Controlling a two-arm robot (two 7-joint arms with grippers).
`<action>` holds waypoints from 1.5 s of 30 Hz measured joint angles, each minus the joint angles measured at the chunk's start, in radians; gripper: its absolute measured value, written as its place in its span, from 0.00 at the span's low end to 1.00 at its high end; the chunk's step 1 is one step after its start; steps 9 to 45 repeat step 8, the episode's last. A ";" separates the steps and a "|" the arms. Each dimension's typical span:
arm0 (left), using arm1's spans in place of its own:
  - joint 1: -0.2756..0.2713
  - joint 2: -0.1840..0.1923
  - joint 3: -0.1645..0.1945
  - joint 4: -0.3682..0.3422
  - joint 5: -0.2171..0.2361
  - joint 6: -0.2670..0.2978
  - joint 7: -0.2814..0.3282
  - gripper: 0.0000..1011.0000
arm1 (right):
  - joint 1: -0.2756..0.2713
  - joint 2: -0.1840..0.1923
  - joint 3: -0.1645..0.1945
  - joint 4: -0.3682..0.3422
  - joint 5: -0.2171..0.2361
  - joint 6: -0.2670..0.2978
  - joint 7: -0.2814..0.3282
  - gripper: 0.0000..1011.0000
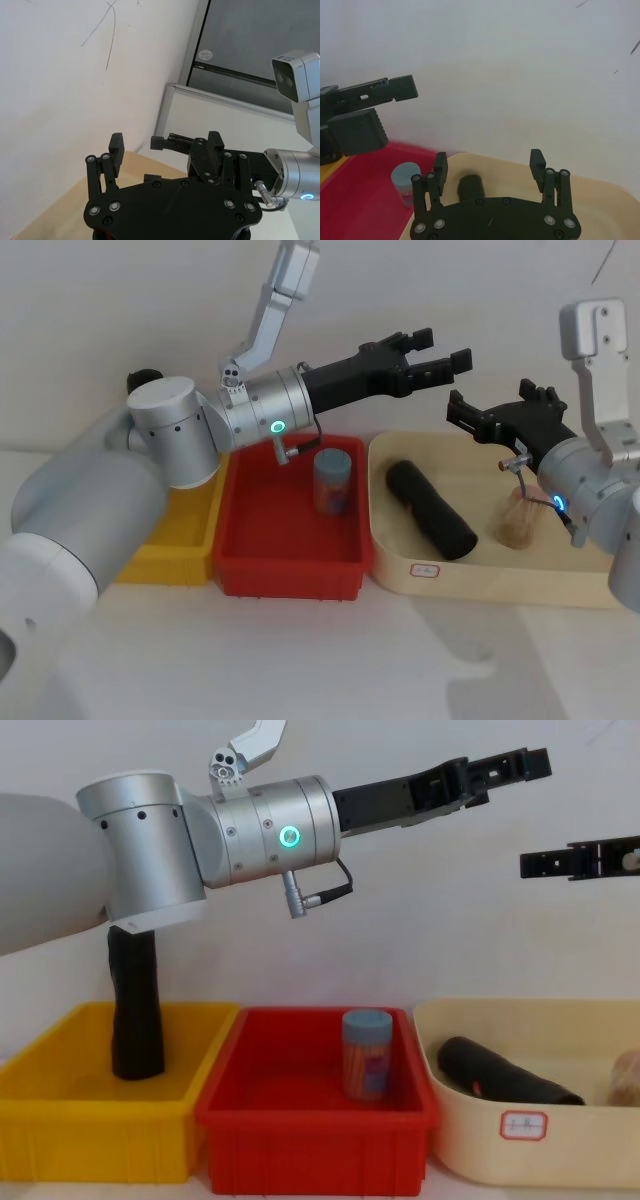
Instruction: Pick up the garbage bag with the one hand and transfer it to the other hand.
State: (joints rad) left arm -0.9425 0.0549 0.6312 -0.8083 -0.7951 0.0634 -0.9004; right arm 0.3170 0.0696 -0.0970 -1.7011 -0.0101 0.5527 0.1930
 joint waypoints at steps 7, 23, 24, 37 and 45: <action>0.000 0.000 0.000 0.000 0.000 0.000 0.000 0.99 | -0.001 0.000 0.000 -0.001 0.000 -0.001 0.000 0.99; 0.000 0.000 0.000 0.000 0.000 0.000 0.000 0.99 | -0.001 0.000 0.000 -0.001 0.000 -0.001 0.000 0.99; 0.000 0.000 0.000 0.000 0.000 0.000 0.000 0.99 | -0.001 0.000 0.000 -0.001 0.000 -0.001 0.000 0.99; 0.000 0.000 0.000 0.000 0.000 0.000 0.000 0.99 | -0.001 0.000 0.000 -0.001 0.000 -0.001 0.000 0.99; 0.000 0.000 0.000 0.000 0.000 0.000 0.000 0.99 | -0.001 0.000 0.000 -0.001 0.000 -0.001 0.000 0.99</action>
